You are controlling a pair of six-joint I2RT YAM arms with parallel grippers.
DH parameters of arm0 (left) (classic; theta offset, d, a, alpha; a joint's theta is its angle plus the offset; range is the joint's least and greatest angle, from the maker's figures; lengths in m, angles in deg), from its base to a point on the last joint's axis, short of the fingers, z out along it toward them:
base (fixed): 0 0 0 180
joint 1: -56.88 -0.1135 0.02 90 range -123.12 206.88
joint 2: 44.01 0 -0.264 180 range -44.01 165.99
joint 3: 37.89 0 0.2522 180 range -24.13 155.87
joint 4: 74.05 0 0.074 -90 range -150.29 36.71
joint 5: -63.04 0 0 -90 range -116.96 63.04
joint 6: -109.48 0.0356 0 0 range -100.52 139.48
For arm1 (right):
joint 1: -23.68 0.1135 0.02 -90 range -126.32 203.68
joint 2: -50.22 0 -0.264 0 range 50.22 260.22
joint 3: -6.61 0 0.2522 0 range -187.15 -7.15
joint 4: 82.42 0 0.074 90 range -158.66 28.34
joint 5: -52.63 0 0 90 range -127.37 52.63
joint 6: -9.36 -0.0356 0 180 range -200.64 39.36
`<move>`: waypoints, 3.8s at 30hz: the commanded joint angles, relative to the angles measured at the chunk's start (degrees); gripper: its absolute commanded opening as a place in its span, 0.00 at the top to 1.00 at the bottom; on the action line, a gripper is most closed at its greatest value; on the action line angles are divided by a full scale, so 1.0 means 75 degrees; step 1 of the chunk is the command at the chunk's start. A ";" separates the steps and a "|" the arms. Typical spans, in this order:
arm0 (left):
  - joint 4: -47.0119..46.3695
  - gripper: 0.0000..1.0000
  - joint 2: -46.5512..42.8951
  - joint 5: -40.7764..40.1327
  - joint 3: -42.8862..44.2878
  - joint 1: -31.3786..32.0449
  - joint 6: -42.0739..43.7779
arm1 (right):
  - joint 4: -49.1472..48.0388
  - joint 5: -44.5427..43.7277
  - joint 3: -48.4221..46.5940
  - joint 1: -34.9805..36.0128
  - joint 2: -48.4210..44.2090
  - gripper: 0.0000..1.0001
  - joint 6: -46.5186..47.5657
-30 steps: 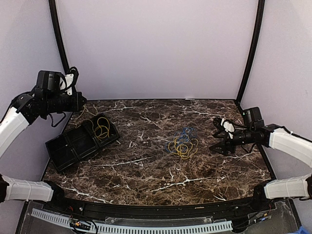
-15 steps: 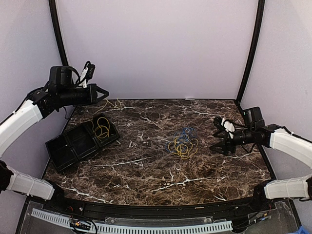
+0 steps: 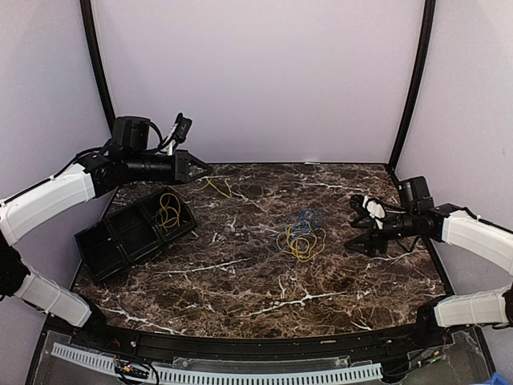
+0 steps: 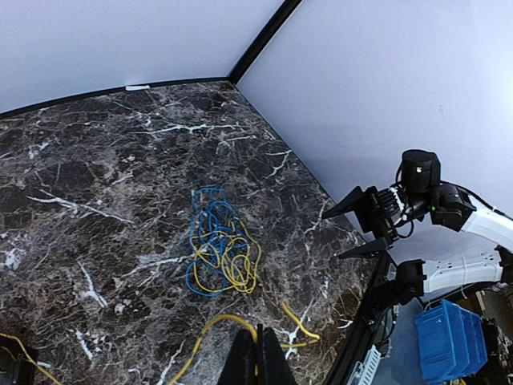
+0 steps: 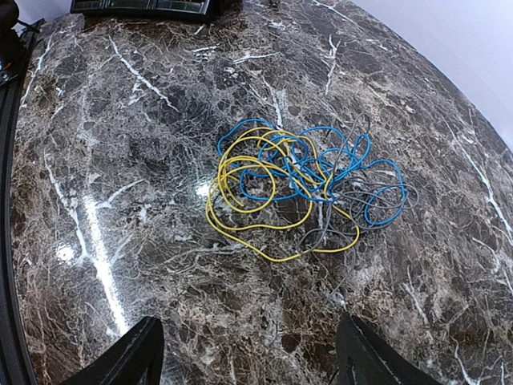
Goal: Untangle the cables
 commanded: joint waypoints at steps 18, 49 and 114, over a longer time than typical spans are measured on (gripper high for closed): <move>0.1890 1.00 -0.0944 -0.4769 -0.0882 -0.0771 0.1433 | 0.0049 0.0007 -0.0183 -0.0024 -0.0057 0.25 0.0102; 0.1029 1.00 0.3434 -0.7530 0.0853 -0.0861 0.1948 | 0.0075 -0.0046 -0.0166 -0.0026 -0.0102 0.25 0.0138; -0.0337 0.98 0.1890 -0.2510 -0.1251 -0.4142 -0.0121 | 0.0129 -0.0281 -0.0172 -0.0026 -0.0050 0.25 0.0173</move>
